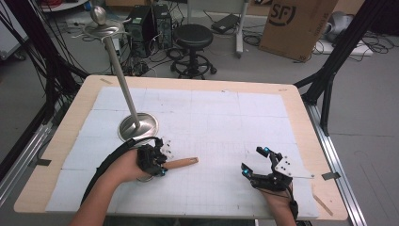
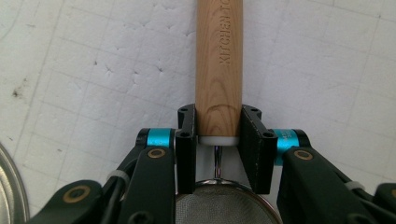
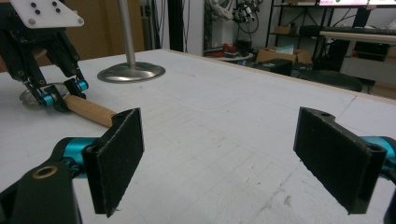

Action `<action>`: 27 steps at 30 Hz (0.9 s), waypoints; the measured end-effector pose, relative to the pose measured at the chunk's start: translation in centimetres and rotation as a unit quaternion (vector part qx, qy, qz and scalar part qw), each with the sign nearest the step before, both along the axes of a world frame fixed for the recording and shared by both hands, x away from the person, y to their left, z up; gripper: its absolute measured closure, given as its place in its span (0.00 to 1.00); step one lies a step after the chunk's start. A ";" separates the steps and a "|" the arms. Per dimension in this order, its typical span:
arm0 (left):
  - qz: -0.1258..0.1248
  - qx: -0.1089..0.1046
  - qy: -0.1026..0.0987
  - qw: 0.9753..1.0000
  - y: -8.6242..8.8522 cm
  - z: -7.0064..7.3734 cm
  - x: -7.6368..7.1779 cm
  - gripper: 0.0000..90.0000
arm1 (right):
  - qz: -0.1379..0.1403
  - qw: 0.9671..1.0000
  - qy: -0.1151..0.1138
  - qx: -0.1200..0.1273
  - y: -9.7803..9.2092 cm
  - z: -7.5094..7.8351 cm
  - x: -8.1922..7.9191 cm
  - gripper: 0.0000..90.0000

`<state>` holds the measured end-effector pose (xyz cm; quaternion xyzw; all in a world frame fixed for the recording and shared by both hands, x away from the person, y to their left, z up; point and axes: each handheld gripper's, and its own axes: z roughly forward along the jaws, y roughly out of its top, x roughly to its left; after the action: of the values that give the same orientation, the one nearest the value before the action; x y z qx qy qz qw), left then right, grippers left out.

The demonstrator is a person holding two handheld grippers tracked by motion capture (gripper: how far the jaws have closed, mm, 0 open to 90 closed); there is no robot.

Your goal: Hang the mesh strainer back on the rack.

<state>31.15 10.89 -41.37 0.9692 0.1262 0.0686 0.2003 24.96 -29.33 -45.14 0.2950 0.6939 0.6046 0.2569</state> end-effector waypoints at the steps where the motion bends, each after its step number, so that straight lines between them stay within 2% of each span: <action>1: 0.001 -0.009 -0.003 1.000 0.3 0.0 -0.1 0.77 | 0.000 1.000 -0.001 0.000 0.0 0.0 0.0 0.17; 5: 0.002 -0.055 -0.007 0.998 1.1 0.0 -0.7 0.77 | 0.000 1.000 -0.001 0.001 0.0 0.0 0.0 0.17; 8: 0.002 -0.095 -0.015 0.995 1.8 0.6 -1.3 0.77 | 0.000 1.000 0.000 0.002 0.0 0.0 0.1 0.17; 11: 0.005 -0.139 -0.027 0.990 2.6 1.4 -1.8 0.77 | -0.001 1.000 0.000 0.002 0.0 0.0 0.0 0.17; 12: 0.002 -0.147 -0.031 0.989 2.8 1.8 -1.9 0.77 | -0.001 1.000 0.000 0.002 0.0 0.0 0.0 0.17; 17: 0.004 -0.203 -0.044 0.978 3.8 3.2 -2.5 0.77 | -0.002 1.000 0.000 0.000 0.0 0.0 0.0 0.17; 22: 0.012 -0.231 -0.056 0.971 4.6 4.2 -2.6 0.77 | -0.001 1.000 0.000 0.000 0.0 0.0 0.0 0.17; 25: 0.017 -0.238 -0.068 0.969 5.1 4.6 -2.6 0.77 | -0.002 1.000 0.000 0.001 0.0 0.0 0.0 0.17; 27: 0.023 -0.249 -0.077 0.965 5.4 4.9 -2.6 0.77 | -0.001 1.000 0.000 0.001 0.0 0.0 0.0 0.17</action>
<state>28.53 16.29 -36.47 0.8775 0.1457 0.1140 0.4424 24.97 -29.33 -45.15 0.2964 0.6928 0.6049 0.2574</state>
